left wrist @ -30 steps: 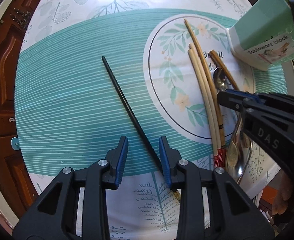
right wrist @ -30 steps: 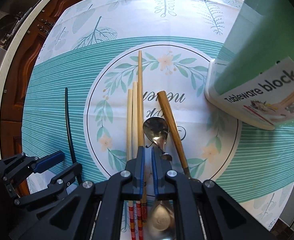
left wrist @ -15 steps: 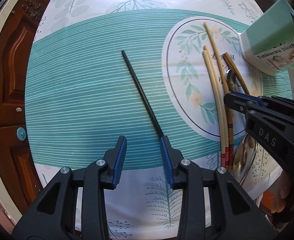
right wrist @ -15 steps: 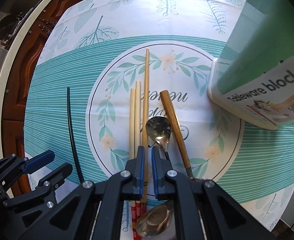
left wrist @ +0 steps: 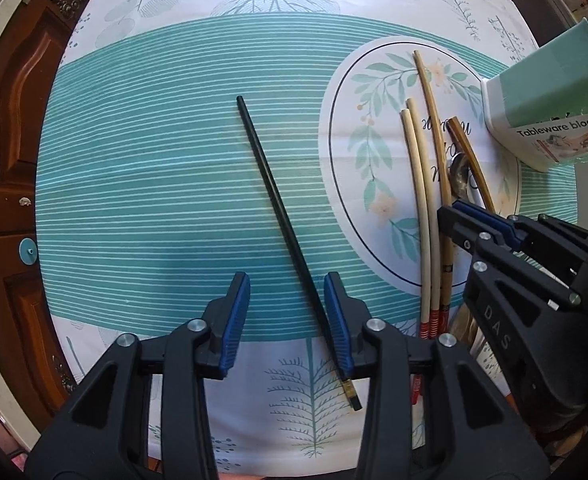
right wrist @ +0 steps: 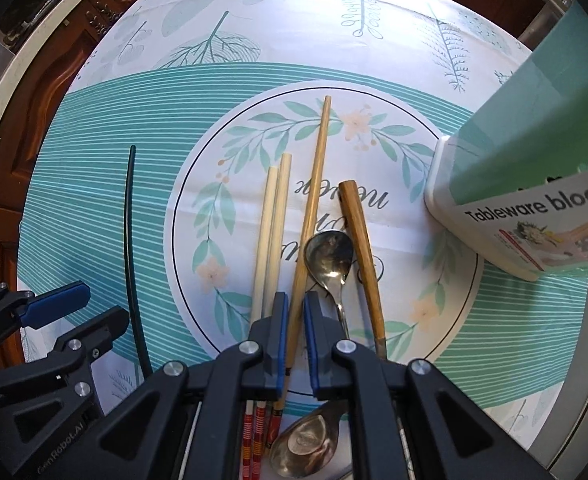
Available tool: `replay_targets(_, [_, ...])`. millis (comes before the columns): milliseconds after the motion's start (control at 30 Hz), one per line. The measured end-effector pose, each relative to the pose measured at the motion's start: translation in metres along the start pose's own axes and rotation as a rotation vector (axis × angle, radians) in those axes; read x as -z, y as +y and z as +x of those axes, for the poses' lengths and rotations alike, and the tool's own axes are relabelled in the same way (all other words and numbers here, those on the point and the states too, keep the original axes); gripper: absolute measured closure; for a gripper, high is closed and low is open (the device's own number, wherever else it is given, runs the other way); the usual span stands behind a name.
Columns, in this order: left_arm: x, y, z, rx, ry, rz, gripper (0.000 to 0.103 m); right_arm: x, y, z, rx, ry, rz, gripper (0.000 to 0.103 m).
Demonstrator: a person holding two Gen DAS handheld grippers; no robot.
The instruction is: Organize utensils
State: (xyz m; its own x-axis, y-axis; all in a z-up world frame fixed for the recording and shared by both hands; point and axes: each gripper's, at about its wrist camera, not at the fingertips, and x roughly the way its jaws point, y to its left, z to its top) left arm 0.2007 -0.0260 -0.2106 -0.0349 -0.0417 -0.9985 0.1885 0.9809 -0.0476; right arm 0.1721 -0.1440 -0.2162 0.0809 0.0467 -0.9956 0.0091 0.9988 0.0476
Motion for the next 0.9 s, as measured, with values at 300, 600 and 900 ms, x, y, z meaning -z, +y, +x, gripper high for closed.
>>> replay_targets(300, [-0.003,0.004,0.021,0.000,0.030,-0.096,0.063,0.003,-0.005,0.000,-0.028,-0.012,0.000,0.094])
replay_targets(600, [0.023,-0.020,0.026,-0.067,-0.049,-0.055,0.073,0.016,-0.007,-0.002,-0.038,-0.040,-0.050,0.096])
replay_targets(900, [0.041,-0.028,0.023,-0.013,-0.060,0.010,0.099,0.028,-0.023,-0.002,-0.169,-0.047,-0.020,0.097])
